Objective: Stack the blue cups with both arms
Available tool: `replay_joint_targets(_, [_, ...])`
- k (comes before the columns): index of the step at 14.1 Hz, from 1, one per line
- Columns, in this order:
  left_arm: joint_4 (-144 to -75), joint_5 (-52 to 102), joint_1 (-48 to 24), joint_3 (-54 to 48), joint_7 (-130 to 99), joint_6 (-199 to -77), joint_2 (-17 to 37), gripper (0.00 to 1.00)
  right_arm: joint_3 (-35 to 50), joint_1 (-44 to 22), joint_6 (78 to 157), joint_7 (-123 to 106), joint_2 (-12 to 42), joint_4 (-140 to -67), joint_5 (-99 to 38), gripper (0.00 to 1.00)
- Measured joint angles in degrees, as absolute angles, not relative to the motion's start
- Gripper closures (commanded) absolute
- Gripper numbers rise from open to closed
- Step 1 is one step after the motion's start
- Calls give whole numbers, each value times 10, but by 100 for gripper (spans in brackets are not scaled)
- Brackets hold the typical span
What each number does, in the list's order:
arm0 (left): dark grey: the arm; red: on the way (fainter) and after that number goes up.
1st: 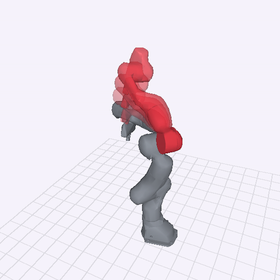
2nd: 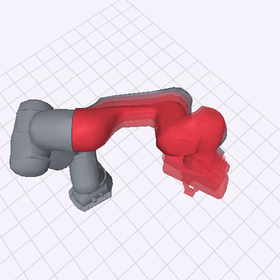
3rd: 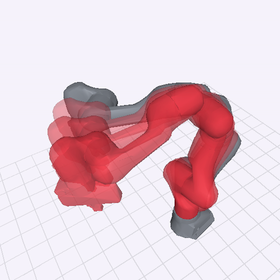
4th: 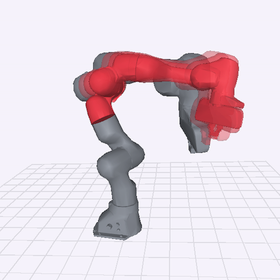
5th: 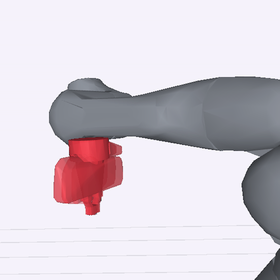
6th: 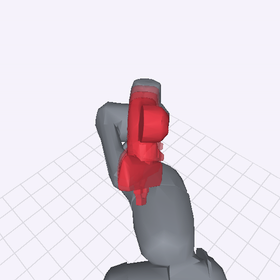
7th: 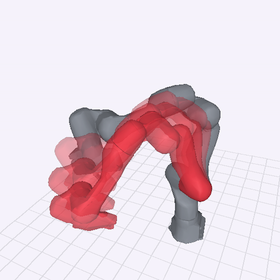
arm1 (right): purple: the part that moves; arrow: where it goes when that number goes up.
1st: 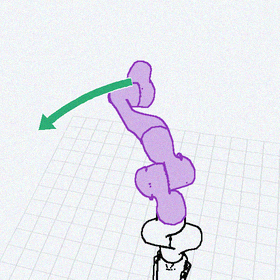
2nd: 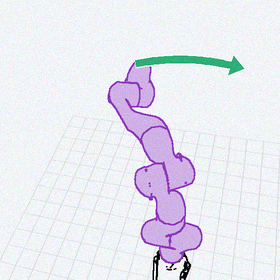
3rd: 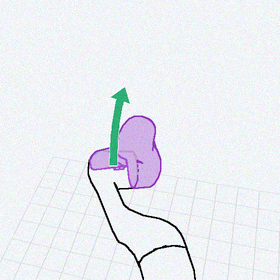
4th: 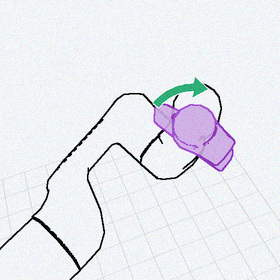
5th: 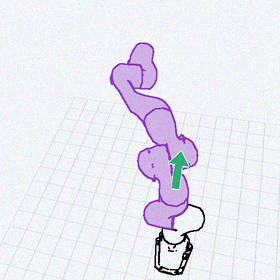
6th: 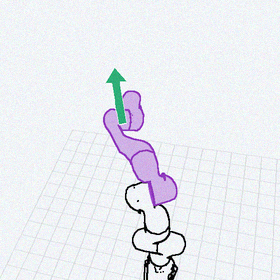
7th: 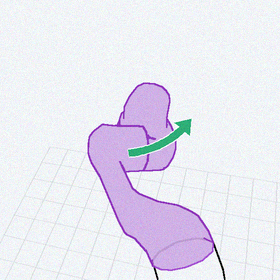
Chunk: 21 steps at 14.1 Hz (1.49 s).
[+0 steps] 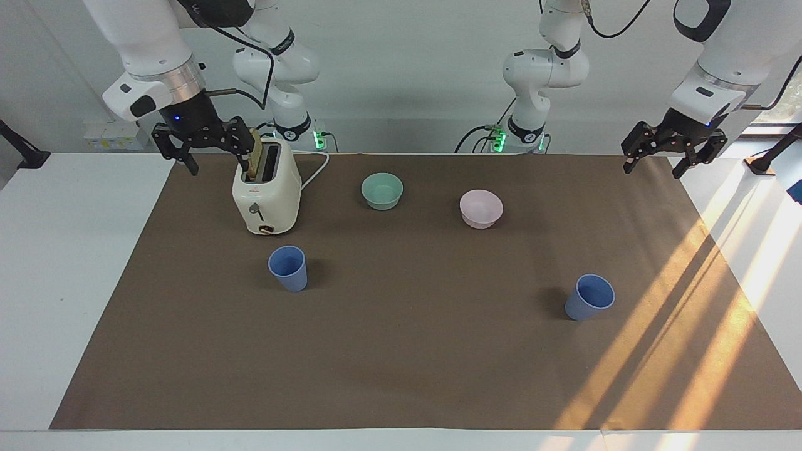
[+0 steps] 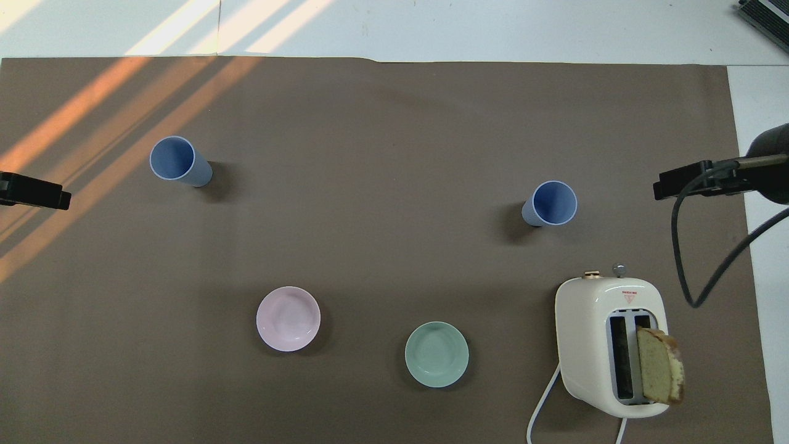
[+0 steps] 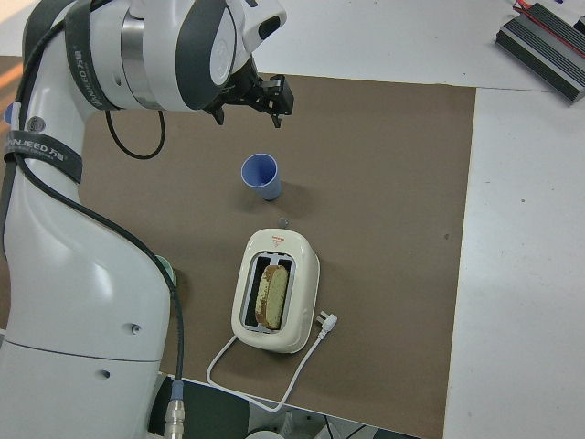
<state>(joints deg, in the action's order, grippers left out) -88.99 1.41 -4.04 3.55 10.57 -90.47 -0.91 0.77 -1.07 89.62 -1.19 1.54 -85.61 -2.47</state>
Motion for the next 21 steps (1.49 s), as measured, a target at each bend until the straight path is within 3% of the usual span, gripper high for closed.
replay_joint_targets(21, [-888, 15, -40, 35, 102, -914, -9, 0, 8, -11, 896, -12, 15, -856, -25, 0])
